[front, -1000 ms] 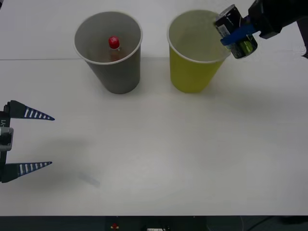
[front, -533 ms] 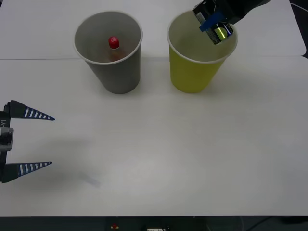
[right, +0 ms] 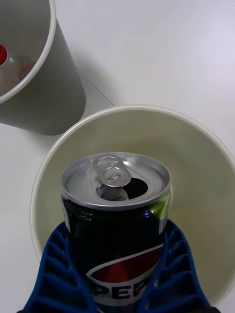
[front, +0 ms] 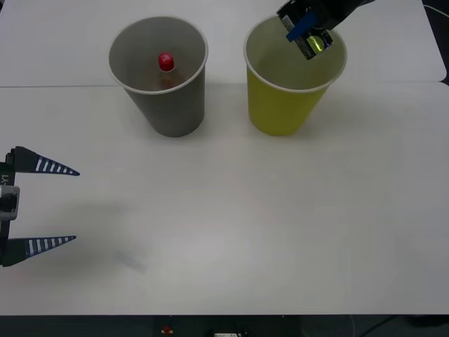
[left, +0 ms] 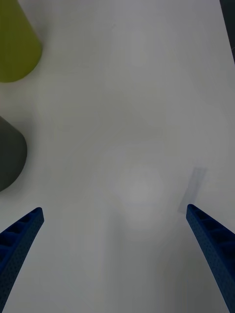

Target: Put the can into the green bin and the plastic bottle into the gray bin

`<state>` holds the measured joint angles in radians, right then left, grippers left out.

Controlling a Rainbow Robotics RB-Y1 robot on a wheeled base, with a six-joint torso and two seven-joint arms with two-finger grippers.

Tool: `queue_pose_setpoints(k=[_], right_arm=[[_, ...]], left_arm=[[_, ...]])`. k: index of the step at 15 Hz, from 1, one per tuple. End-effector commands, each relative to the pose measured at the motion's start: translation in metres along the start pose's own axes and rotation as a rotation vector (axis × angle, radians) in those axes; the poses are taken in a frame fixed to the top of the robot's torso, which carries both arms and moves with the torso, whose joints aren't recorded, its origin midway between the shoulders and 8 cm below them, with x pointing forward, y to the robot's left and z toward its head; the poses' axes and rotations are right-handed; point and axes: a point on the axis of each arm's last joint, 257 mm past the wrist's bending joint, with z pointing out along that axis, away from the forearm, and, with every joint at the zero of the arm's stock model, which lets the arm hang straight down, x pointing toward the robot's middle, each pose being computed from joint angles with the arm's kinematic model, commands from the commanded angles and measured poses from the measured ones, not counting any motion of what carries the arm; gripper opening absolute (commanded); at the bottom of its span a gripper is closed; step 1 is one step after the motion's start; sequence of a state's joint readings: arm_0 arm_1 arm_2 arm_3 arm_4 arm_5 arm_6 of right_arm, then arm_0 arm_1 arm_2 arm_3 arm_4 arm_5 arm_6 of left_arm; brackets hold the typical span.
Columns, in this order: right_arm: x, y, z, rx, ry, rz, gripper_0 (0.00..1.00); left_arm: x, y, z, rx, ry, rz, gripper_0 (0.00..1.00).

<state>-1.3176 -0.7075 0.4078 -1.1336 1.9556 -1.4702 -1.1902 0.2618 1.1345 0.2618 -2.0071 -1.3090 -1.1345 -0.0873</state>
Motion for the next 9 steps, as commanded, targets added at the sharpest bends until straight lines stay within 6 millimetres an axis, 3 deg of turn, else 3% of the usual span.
queue_pose_setpoints(k=[1, 2, 9], right_arm=[[0.001, -0.001, -0.001, 0.003, 0.004, -0.039, 0.71], [0.004, -0.002, -0.001, 0.001, 0.01, -0.059, 1.0], [0.007, 0.012, -0.017, -0.075, -0.023, -0.09, 1.0]], left_arm=[[0.0, 0.0, 0.0, 0.0, 0.0, 0.0, 1.0], [0.0, 0.0, 0.0, 0.0, 0.0, 0.0, 1.0], [0.0, 0.0, 0.0, 0.0, 0.0, 0.0, 1.0]])
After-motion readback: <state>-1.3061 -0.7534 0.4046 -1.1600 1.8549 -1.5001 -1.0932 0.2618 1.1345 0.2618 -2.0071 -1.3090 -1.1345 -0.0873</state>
